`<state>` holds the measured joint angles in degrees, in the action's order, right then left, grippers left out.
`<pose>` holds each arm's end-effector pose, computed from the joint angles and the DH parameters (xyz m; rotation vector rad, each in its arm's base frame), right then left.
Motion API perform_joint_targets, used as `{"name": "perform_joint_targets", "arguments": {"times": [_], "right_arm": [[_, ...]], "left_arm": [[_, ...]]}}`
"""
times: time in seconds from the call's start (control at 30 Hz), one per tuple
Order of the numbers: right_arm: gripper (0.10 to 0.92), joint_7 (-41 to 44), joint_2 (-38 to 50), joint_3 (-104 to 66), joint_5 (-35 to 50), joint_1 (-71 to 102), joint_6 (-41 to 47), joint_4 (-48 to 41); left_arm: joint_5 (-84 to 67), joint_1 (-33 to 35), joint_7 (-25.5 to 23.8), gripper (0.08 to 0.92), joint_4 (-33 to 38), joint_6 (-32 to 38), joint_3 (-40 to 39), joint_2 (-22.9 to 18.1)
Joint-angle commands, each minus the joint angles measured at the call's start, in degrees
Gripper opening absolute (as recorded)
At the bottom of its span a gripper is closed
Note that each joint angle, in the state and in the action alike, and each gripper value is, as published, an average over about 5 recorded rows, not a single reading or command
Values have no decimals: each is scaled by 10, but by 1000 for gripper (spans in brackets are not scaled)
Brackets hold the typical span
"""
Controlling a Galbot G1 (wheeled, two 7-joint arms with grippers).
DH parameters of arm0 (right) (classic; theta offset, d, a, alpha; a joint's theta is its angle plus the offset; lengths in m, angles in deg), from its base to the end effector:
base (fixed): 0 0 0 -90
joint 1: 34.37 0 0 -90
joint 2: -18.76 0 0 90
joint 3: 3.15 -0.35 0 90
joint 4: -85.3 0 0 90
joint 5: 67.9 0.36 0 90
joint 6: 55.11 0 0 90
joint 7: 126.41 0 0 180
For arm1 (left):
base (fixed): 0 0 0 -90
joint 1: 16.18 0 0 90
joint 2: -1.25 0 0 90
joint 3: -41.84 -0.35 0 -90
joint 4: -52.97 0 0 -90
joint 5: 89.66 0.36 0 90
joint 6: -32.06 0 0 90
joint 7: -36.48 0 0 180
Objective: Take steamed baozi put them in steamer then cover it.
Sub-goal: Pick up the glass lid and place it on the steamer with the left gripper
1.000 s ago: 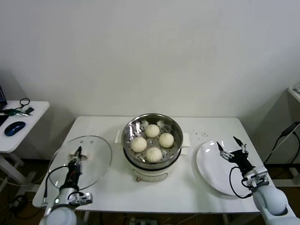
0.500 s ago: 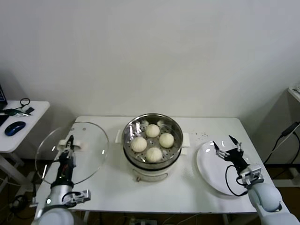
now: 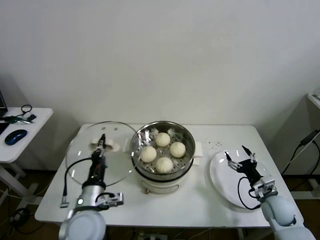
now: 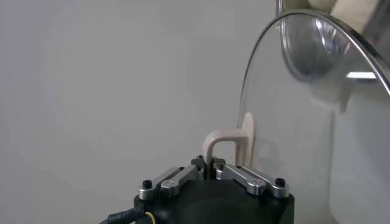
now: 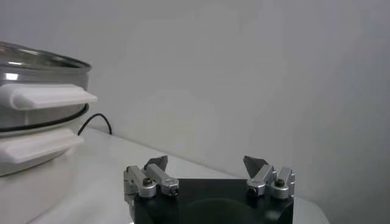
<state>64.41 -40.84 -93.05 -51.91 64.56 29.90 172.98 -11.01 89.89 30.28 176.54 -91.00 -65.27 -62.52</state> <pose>0.3065 -0.1839 -0.3668 0.3062 -2.9748 0.3616 0.2272 -0.0125 -0.2469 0.2132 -2.1741 -2.2503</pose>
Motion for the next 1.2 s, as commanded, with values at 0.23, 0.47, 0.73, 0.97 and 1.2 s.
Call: {"name": "perform_joint_targets", "arguments": {"times": [0.23, 0.47, 0.73, 0.97, 1.2], "right_arm": [[823, 2, -14, -1, -11, -5, -8, -22], [823, 4, -16, -13, -15, 0, -13, -29], [823, 11, -17, -29, -15, 11, -17, -29], [823, 13, -20, -32, -19, 13, -19, -33], [823, 19, -19, -33, -18, 13, -20, -32]], "left_arm": [[92, -175, -133, 144, -66, -113, -196, -110], [113, -214, -135, 144, -108, -119, -220, -157], [129, -235, -123, 144, -163, -119, -241, -206], [139, -242, -112, 144, -217, -119, -246, -242], [159, -243, -131, 144, -244, -119, -242, -250]]}}
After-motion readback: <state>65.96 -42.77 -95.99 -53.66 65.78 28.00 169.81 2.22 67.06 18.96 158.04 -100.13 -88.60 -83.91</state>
